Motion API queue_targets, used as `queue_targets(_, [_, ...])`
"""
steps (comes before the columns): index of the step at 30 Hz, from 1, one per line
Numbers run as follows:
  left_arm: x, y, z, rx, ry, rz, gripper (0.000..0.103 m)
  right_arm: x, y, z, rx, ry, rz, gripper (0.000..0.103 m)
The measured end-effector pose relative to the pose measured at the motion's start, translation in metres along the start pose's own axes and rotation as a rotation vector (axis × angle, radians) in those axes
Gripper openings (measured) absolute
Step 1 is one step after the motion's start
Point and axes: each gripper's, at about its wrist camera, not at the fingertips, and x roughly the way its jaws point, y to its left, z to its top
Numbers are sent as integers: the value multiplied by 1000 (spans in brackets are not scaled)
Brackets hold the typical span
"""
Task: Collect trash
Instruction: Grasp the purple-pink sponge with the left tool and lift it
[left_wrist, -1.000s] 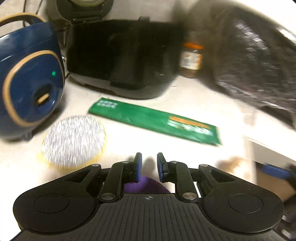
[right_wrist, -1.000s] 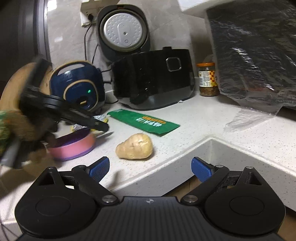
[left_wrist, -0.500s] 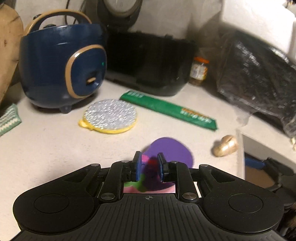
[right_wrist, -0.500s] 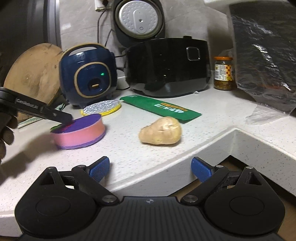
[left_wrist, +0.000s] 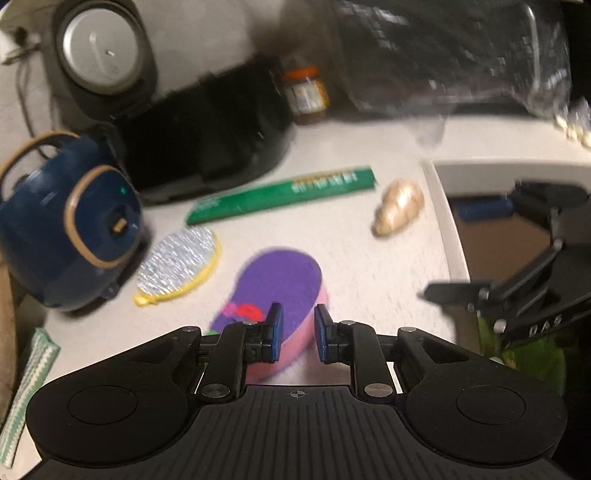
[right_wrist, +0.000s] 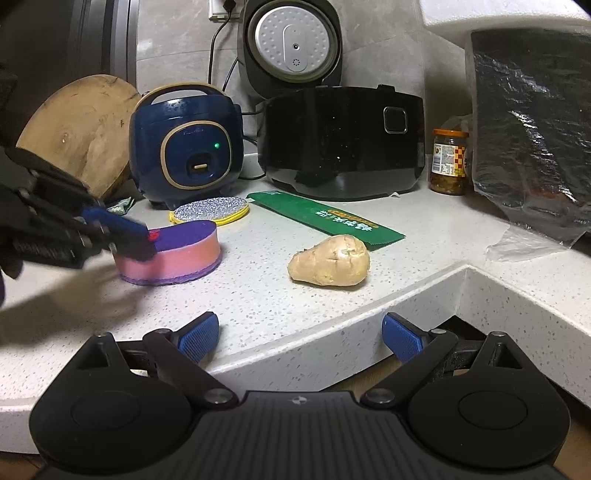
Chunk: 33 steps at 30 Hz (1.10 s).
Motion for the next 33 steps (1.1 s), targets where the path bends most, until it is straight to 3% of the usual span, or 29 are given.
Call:
queue_targets(6, [3, -7, 2, 11, 20, -44, 51, -2, -2, -1, 2, 3, 2, 96])
queue_targets(11, [2, -4, 3, -13, 17, -74, 52, -6, -2, -3, 4, 4, 7, 96])
queue_targets(14, [-2, 1, 4, 25, 3, -15, 50, -7, -1, -4, 2, 3, 4, 96])
queue_targets(17, [1, 17, 2, -31, 8, 26, 50, -10, -1, -5, 3, 1, 1, 96])
queue_targets(23, [10, 48, -7, -243, 3, -63, 53, -15, 3, -7, -20, -5, 14, 96])
queue_targets(27, [3, 40, -4, -278, 8, -176, 53, -14, 3, -7, -14, -4, 9, 96])
queue_targets(29, [0, 33, 1, -248, 14, -217, 53, -14, 3, -7, -11, -5, 7, 96])
queue_targets(31, [-8, 30, 6, -202, -35, -185, 52, -15, 4, -7, -13, -4, 10, 96])
queue_targets(33, [-9, 40, 10, -232, -72, -98, 52, -15, 4, -8, -15, -5, 11, 96])
